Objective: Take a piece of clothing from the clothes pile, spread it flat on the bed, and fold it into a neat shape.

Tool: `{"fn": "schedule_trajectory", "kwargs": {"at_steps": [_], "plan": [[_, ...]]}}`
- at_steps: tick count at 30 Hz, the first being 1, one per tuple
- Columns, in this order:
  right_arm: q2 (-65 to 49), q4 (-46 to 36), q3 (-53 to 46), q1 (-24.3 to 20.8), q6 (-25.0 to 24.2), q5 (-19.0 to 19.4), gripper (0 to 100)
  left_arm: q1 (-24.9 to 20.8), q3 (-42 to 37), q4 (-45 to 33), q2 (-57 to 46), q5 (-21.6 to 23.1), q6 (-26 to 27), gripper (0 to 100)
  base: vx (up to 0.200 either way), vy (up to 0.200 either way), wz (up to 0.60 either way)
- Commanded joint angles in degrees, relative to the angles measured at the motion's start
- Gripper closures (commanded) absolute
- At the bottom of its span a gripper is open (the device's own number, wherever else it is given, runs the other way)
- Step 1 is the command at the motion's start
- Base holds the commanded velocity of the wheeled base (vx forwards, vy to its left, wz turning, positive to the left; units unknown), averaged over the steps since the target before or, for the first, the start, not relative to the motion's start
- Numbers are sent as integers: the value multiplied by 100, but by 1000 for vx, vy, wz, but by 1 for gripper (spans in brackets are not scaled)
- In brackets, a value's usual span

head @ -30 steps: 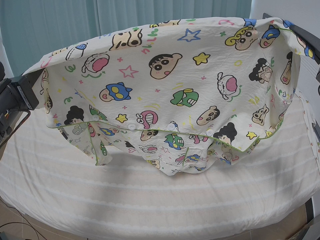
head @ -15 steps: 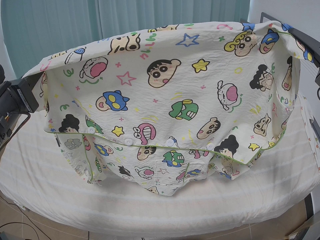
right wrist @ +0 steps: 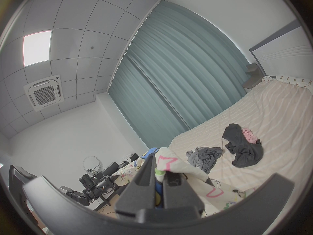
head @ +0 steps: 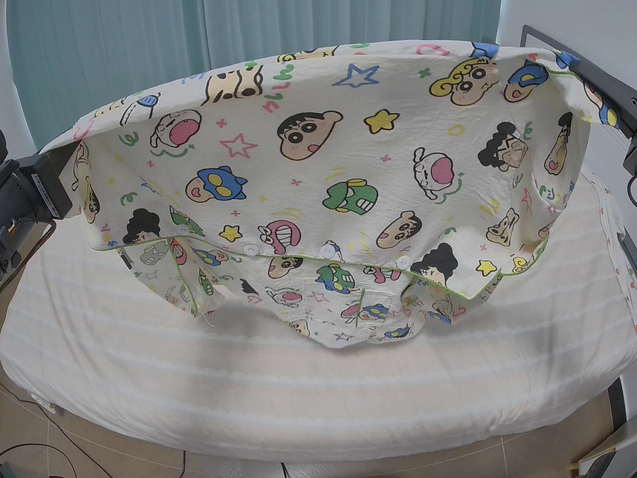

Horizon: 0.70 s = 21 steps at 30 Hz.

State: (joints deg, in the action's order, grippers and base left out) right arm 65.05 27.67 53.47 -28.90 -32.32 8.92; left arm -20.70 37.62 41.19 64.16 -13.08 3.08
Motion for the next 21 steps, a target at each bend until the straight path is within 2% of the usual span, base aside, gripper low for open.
{"fn": "schedule_trajectory", "kwargs": {"at_steps": [1,6,9,21], "plan": [[87,1,6,-1,-3,4,100,110,17,3,9,7,8,100,-200,200,0],[131,1,6,-10,-3,4,100,356,52,47,26,7,17,100,-200,200,0],[166,45,15,-10,6,4,100,409,17,56,53,25,17,100,0,200,0],[298,63,-3,-10,6,13,100,426,79,91,246,34,26,100,0,0,0]]}}
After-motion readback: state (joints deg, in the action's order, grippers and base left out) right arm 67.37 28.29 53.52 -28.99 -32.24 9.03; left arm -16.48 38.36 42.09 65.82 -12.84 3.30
